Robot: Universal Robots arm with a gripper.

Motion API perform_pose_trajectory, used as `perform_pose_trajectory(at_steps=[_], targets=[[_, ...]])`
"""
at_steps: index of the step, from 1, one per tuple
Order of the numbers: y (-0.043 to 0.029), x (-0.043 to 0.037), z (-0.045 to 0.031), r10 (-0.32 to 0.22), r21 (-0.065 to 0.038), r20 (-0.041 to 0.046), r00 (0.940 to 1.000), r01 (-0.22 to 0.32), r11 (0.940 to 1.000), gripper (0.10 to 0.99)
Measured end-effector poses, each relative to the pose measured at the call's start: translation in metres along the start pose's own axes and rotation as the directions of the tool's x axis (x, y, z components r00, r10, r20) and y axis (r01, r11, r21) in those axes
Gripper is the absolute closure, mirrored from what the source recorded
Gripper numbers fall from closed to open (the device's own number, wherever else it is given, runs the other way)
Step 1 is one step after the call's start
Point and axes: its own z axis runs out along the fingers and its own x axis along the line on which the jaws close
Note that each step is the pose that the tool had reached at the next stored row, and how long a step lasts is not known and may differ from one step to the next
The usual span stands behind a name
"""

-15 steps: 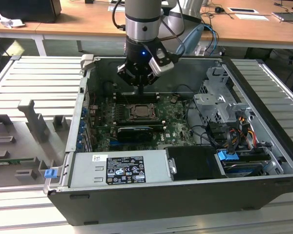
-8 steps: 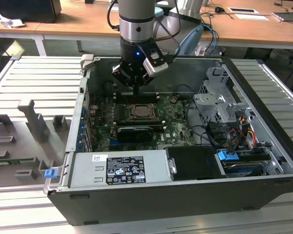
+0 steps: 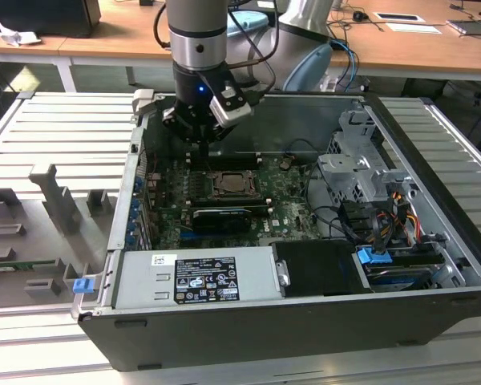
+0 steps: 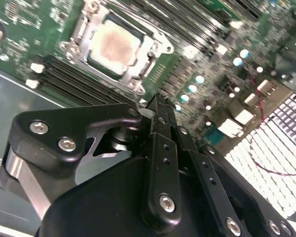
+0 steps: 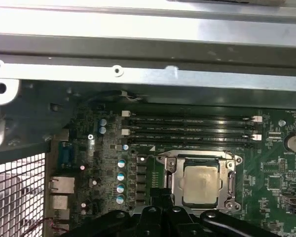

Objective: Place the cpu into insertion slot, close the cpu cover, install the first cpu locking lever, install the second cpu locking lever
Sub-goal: 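Install the first cpu locking lever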

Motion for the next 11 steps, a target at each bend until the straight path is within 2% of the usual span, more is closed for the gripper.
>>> perform_pose_trajectory(at_steps=[5,11], targets=[[0.0005,0.0112,0.0013,0.0,0.0,0.0001,1.0,0.0,1.0,0.98],[0.0057,0.0167,0.0056,0.0,0.0,-0.0001,1.0,0.0,1.0,0.98]])
